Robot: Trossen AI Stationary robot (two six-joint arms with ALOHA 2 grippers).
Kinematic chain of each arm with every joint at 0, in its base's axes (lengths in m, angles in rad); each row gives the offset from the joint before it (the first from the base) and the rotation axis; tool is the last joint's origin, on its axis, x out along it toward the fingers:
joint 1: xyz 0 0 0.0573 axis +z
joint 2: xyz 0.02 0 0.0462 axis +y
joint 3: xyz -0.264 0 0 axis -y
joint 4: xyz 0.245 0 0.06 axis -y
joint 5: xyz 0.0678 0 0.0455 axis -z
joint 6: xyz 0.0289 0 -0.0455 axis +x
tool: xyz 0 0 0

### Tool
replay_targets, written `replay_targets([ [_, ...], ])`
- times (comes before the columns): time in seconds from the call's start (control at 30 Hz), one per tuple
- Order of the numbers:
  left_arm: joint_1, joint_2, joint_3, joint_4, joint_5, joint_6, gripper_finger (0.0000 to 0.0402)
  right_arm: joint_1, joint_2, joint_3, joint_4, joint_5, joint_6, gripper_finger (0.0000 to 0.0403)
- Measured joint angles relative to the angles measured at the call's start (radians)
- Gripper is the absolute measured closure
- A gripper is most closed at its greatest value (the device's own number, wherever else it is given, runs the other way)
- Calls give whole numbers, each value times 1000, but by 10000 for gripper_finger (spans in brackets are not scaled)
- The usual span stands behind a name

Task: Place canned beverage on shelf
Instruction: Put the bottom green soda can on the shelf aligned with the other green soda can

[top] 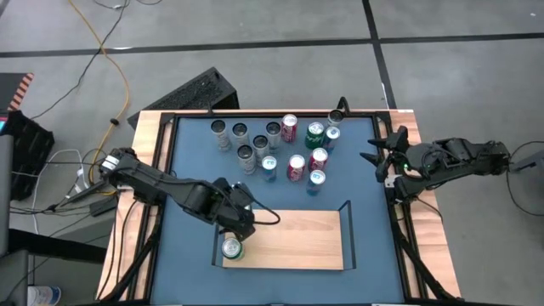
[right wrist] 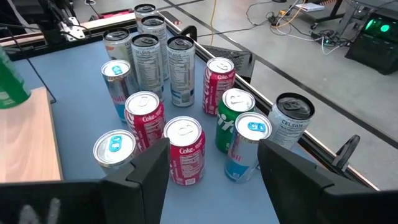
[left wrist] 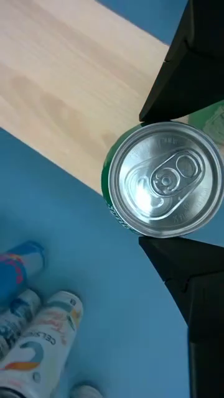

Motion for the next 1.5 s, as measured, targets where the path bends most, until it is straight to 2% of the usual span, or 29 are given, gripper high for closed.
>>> replay_targets([
  [0.43, -71, 9, -2, -72, 2, -55, 136, 0, 0, 0, 0, 0, 1, 157],
  [0.57, -73, 9, -37, -73, -1, -77, 136, 0, 0, 0, 1, 1, 10, 157],
  [0.97, -84, 9, -63, -2, 10, -53, 136, 0, 0, 0, 2, 2, 19, 157],
  [1.5, -85, 9, -63, 0, 8, -46, 136, 0, 0, 0, 1, 1, 18, 157],
])
